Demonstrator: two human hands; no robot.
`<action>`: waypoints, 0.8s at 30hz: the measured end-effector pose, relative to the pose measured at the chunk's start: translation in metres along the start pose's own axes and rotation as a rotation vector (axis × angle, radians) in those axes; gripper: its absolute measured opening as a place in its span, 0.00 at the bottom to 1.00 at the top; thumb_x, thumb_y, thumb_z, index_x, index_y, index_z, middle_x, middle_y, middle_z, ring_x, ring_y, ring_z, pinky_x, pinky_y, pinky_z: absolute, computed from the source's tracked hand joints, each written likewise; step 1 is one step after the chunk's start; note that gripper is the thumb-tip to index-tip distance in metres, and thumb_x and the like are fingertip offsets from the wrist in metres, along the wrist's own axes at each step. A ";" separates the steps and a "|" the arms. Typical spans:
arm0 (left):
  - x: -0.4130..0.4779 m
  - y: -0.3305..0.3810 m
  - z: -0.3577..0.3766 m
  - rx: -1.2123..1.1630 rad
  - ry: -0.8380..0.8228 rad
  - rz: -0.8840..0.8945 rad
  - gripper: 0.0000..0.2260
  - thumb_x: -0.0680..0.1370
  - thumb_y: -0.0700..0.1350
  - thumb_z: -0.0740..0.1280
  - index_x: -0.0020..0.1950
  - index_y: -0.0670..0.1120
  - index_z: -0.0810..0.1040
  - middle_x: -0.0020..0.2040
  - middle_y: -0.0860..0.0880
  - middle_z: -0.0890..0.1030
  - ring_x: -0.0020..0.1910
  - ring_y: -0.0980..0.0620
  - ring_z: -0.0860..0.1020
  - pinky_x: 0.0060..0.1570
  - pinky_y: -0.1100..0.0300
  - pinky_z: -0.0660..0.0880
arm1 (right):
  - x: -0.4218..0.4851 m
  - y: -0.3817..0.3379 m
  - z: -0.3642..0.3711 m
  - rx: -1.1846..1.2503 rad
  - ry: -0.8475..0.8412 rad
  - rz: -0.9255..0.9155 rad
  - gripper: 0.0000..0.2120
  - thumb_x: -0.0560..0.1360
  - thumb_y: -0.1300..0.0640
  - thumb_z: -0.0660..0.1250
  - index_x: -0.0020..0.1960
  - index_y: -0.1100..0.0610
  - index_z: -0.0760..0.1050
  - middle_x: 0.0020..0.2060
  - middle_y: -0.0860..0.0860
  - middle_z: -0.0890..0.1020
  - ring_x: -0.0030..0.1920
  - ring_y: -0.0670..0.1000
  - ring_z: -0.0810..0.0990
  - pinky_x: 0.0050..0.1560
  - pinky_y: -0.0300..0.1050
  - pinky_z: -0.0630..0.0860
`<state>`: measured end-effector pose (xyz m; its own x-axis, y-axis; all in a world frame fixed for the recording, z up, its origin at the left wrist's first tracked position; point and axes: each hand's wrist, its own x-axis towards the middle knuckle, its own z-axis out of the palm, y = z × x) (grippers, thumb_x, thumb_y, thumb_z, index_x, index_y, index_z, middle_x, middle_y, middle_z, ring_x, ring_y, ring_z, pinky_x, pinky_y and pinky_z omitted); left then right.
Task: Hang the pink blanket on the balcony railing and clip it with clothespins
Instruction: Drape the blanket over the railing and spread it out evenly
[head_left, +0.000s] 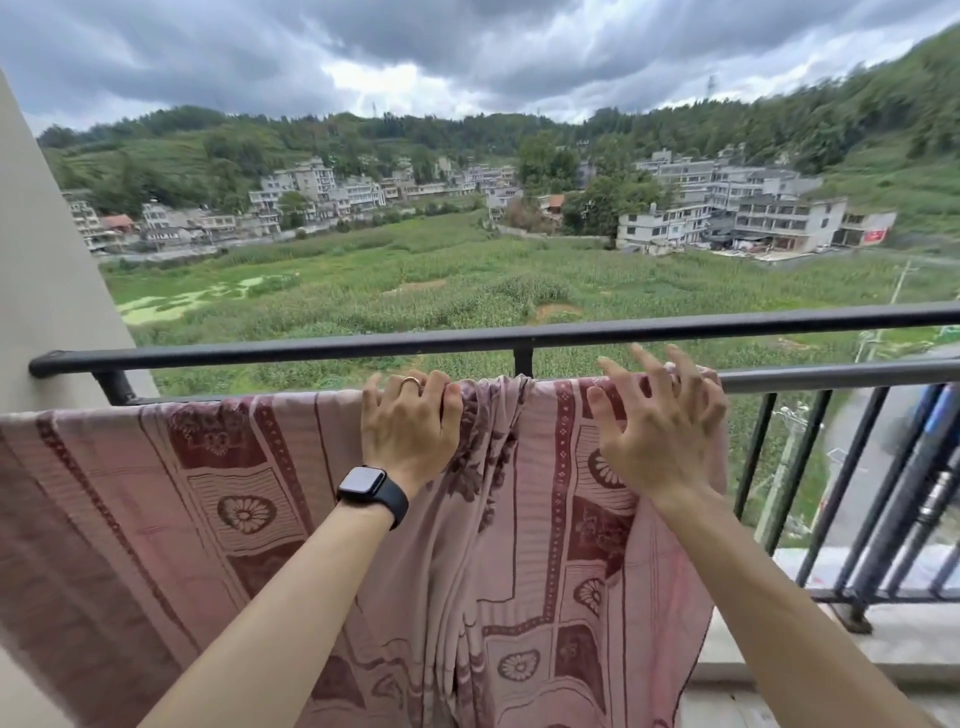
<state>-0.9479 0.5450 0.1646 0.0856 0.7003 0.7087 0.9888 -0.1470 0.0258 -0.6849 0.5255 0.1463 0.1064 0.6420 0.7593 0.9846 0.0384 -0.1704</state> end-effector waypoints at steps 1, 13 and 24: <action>0.000 0.000 0.000 -0.002 0.003 0.010 0.20 0.81 0.54 0.50 0.50 0.47 0.79 0.44 0.46 0.83 0.46 0.43 0.78 0.60 0.46 0.66 | 0.002 -0.006 0.004 0.018 -0.055 -0.054 0.20 0.79 0.36 0.55 0.65 0.43 0.74 0.66 0.49 0.76 0.70 0.56 0.67 0.69 0.61 0.52; 0.016 -0.041 0.003 0.063 0.056 0.222 0.19 0.84 0.54 0.52 0.55 0.46 0.79 0.43 0.46 0.82 0.43 0.42 0.79 0.47 0.49 0.70 | 0.042 0.065 0.019 0.004 0.171 -0.141 0.22 0.83 0.43 0.53 0.47 0.54 0.80 0.39 0.51 0.82 0.43 0.55 0.75 0.51 0.52 0.63; 0.032 -0.074 -0.001 -0.017 0.003 0.144 0.24 0.83 0.55 0.49 0.50 0.42 0.80 0.39 0.45 0.82 0.39 0.42 0.81 0.43 0.49 0.76 | 0.064 0.075 0.014 -0.057 0.153 0.006 0.23 0.82 0.45 0.57 0.45 0.59 0.82 0.41 0.56 0.86 0.48 0.58 0.81 0.62 0.60 0.63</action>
<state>-1.0188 0.5777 0.1863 0.2260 0.6689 0.7082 0.9641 -0.2575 -0.0644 -0.6062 0.5800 0.1737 0.1276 0.5181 0.8457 0.9897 -0.0110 -0.1426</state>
